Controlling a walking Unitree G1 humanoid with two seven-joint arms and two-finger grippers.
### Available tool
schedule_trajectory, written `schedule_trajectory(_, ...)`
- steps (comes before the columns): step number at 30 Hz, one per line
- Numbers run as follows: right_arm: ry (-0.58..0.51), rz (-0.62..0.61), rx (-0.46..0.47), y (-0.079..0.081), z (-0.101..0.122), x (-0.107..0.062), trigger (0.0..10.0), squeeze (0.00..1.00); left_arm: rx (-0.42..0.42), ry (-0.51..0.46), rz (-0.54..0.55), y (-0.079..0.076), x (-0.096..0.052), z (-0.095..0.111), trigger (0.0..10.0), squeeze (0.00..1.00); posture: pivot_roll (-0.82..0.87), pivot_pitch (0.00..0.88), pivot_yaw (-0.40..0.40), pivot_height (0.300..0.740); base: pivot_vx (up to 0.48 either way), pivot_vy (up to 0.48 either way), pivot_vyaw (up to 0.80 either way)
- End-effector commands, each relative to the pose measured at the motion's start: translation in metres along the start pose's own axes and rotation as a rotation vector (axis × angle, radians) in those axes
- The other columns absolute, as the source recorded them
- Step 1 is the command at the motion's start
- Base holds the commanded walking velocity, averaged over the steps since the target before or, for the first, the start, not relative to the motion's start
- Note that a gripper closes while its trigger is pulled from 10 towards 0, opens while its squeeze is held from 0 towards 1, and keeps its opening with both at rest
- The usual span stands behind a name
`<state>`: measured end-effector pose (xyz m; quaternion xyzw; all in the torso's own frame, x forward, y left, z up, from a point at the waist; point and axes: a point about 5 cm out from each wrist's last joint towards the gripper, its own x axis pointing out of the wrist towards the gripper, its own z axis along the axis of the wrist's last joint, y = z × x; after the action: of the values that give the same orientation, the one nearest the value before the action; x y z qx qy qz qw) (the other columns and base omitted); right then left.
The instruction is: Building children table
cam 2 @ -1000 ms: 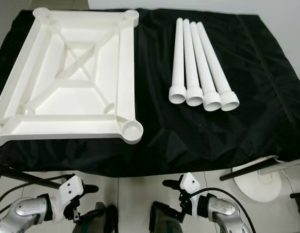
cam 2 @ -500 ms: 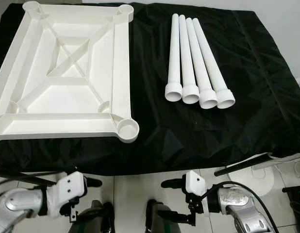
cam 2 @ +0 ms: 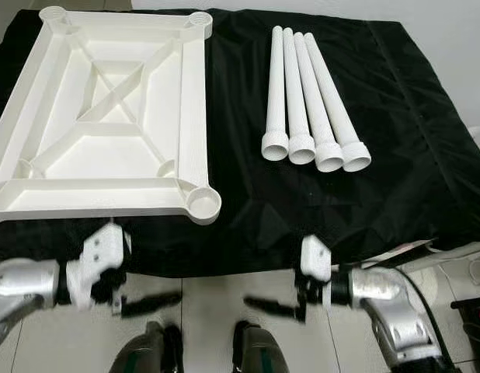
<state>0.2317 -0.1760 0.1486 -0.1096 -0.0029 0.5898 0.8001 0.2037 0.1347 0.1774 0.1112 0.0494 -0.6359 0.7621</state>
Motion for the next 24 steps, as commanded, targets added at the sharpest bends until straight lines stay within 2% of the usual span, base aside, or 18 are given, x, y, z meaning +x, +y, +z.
schedule_trajectory(1,-0.057,-0.045,0.028,-0.003,0.006,0.0,10.0,0.0,-0.032,-0.03,-0.049,0.0,-0.002,0.002,10.0,0.0,-0.06,0.116,-0.027,0.74,0.0,0.0,0.0)
schedule_trajectory(7,-0.107,-0.072,0.016,-0.009,0.015,0.003,10.0,0.0,-0.04,-0.077,-0.046,0.003,-0.003,0.012,10.0,0.0,-0.06,0.109,-0.026,0.74,0.0,0.0,0.0)
schedule_trajectory(14,-0.187,-0.183,0.003,-0.025,0.028,0.007,10.0,0.0,-0.028,-0.133,0.044,0.019,-0.002,0.02,10.0,0.0,-0.05,0.093,-0.023,0.74,0.0,0.0,0.0)
schedule_trajectory(15,-0.211,-0.273,0.017,-0.034,0.03,0.011,10.0,0.0,-0.007,-0.145,0.144,0.031,0.0,0.02,10.0,0.0,-0.05,0.085,-0.019,0.74,0.0,0.0,0.0)
schedule_trajectory(16,-0.242,-0.36,0.074,-0.042,0.032,0.015,10.0,0.0,0.002,-0.162,0.261,0.044,0.002,0.021,10.0,0.0,-0.05,0.081,-0.015,0.74,0.0,0.0,0.0)
schedule_trajectory(18,-0.264,-0.53,0.133,-0.055,0.032,0.021,10.0,0.0,-0.062,-0.174,0.419,0.064,0.004,0.02,10.0,0.0,-0.05,0.074,-0.01,0.74,0.0,0.0,0.0)
schedule_trajectory(19,-0.264,-0.53,0.133,-0.055,0.032,0.021,10.0,0.0,-0.062,-0.174,0.419,0.064,0.004,0.02,10.0,0.0,-0.05,0.074,-0.01,0.74,0.0,0.0,0.0)
schedule_trajectory(21,-0.268,-0.729,0.159,-0.064,0.029,0.025,10.0,0.0,-0.093,-0.199,0.592,0.079,0.009,0.022,10.0,0.0,-0.06,0.072,0.002,0.74,0.0,0.0,0.0)
schedule_trajectory(22,-0.268,-0.729,0.159,-0.064,0.029,0.025,10.0,0.0,-0.093,-0.199,0.592,0.079,0.009,0.022,10.0,0.0,-0.06,0.072,0.002,0.74,0.0,0.0,0.0)
schedule_trajectory(24,-0.252,-0.849,0.181,-0.066,0.025,0.029,10.0,0.0,-0.121,-0.217,0.715,0.088,0.013,0.022,10.0,0.0,-0.06,0.067,0.009,0.74,0.0,0.0,0.0)
